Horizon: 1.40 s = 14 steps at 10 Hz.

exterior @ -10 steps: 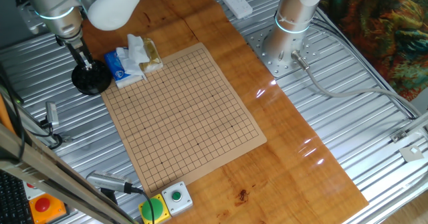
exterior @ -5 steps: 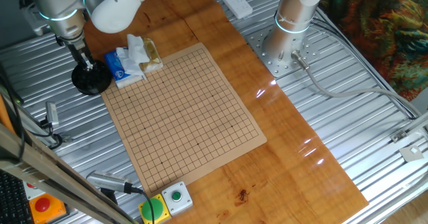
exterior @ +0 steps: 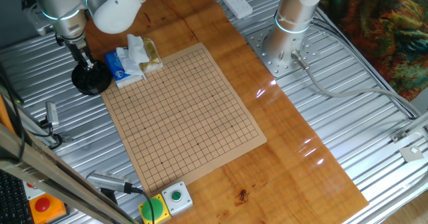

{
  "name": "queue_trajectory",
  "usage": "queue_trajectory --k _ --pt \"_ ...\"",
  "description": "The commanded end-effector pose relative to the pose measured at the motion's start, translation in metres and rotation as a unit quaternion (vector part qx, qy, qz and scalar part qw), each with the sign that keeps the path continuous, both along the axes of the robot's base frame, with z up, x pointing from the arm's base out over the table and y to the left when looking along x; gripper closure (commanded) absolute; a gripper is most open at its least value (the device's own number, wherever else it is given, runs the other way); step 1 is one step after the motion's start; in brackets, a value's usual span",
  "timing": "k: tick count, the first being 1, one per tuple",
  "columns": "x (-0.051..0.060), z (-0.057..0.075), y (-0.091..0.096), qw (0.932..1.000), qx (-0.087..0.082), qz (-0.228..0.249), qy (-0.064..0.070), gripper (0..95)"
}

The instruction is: Play the first move as black on the 3-4 point in the upper right corner of the Go board

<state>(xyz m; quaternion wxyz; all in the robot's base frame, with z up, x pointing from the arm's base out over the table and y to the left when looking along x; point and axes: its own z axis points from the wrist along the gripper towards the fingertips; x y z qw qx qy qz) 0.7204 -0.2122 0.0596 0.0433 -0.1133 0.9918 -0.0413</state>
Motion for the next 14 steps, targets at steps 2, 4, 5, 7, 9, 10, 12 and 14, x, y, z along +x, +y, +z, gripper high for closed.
queue_trajectory --k 2,4,5,7,9,10,12,14 --pt "0.0 -0.0035 -0.0007 1.0 0.005 0.006 -0.003 76.0" --pt "0.0001 -0.0038 -0.0007 0.9999 0.006 0.009 -0.004 76.0" --pt "0.0001 -0.0038 -0.0007 0.9999 0.007 0.011 -0.004 76.0" --pt "0.0001 -0.0038 -0.0007 0.9999 0.007 0.012 -0.004 76.0" --pt "0.0001 -0.0038 -0.0007 0.9999 0.007 0.012 -0.004 76.0" --pt "0.0001 -0.0038 -0.0007 0.9999 0.007 0.012 -0.004 76.0" --pt "0.0001 -0.0038 -0.0007 0.9999 0.007 0.012 -0.004 76.0" --pt "0.0001 -0.0038 -0.0007 0.9999 0.007 0.012 -0.004 76.0"
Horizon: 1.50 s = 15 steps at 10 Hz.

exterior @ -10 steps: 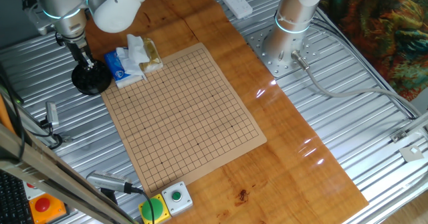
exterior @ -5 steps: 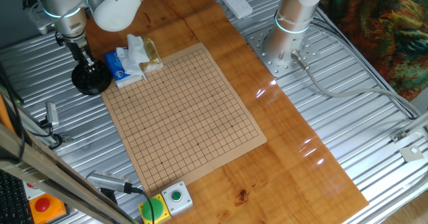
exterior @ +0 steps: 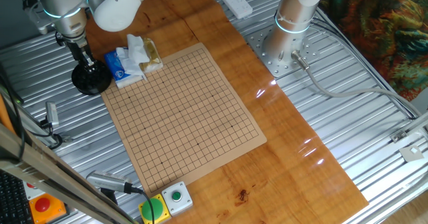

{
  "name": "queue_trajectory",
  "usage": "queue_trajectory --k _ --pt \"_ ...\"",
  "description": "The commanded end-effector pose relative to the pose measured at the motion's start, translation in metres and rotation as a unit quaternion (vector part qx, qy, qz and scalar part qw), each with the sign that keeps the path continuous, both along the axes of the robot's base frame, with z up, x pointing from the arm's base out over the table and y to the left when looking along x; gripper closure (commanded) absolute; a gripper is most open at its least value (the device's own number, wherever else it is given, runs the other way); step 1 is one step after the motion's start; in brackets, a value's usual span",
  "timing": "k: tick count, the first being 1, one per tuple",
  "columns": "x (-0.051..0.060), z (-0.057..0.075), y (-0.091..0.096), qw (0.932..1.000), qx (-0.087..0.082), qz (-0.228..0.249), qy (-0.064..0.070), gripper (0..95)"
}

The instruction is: Play the first move as black on the 3-4 point in the upper right corner of the Go board

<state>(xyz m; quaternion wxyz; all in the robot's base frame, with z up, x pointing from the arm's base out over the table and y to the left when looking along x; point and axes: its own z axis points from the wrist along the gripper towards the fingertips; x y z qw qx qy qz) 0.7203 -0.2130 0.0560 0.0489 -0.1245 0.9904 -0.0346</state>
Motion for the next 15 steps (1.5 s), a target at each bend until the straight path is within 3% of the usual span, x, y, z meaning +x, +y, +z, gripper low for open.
queue_trajectory --k 1,12,13,15 --pt "0.0002 -0.0002 0.0001 1.0 0.0 0.0 0.0 76.0" --pt "0.0002 -0.0002 0.0001 1.0 0.0 0.0 0.0 76.0" --pt "0.0011 -0.0073 -0.0006 1.0 -0.001 0.006 -0.008 76.0" --pt "0.0011 -0.0072 -0.0006 0.9999 0.0 0.006 -0.008 76.0"
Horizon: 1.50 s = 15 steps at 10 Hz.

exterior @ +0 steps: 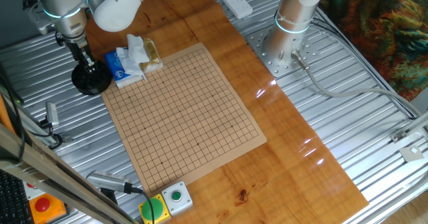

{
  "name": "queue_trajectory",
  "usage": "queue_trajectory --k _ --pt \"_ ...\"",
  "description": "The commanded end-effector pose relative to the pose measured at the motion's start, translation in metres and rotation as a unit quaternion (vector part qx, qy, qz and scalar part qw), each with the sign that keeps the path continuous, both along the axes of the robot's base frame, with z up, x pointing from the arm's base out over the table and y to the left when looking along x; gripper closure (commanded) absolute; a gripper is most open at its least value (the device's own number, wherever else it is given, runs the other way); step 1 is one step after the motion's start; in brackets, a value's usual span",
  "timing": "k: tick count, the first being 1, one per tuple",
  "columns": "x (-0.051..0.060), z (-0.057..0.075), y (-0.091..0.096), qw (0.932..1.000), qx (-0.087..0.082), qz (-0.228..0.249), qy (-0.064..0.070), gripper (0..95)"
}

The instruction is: Play the first move as black on the 3-4 point in the upper right corner of the Go board

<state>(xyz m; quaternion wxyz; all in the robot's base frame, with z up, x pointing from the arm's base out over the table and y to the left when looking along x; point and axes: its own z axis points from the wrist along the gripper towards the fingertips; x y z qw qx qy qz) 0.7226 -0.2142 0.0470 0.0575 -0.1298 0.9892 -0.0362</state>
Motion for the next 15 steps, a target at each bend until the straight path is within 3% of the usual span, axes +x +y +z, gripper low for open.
queue_trajectory --k 1,10,11,15 --pt "-0.0011 0.002 0.0007 1.0 0.001 0.001 0.001 76.0" --pt "0.0001 0.0044 -0.006 0.9999 -0.001 0.016 0.004 76.0" --pt "0.0 0.0042 -0.0062 0.9998 -0.001 0.017 0.006 95.0" --pt "-0.0006 0.0034 -0.0066 0.9998 -0.001 0.02 0.008 95.0"
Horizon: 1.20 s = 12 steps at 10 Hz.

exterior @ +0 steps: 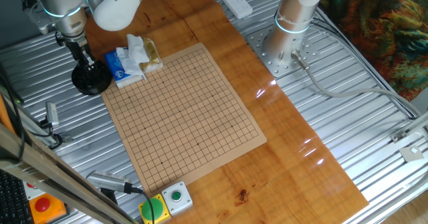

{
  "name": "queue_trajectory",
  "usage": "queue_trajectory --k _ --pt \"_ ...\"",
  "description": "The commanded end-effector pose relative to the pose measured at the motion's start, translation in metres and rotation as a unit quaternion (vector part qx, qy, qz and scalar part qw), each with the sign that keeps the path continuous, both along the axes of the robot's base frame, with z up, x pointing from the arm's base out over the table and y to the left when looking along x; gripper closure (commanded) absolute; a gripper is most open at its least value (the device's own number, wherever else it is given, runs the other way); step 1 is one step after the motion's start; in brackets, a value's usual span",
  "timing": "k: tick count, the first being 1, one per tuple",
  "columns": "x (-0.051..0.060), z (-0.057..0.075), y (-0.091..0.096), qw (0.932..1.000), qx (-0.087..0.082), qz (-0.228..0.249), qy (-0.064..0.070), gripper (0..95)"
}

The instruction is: Play the first move as black on the 3-4 point in the upper right corner of the Go board

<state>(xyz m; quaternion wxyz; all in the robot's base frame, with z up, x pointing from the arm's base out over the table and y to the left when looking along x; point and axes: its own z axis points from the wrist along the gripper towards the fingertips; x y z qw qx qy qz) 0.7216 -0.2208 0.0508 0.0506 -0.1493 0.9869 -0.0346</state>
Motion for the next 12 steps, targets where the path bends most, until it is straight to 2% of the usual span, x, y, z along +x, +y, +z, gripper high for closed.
queue_trajectory --k 1,2,3,12 --pt "0.0004 -0.0004 -0.0001 1.0 0.0 0.0 0.0 95.0" --pt "0.0004 -0.0003 0.0 1.0 0.001 0.002 0.0 95.0" --pt "0.0005 -0.0001 0.0 1.0 0.002 0.004 0.0 76.0" --pt "-0.0003 -0.0015 0.0062 0.9999 0.017 -0.002 0.0 76.0"
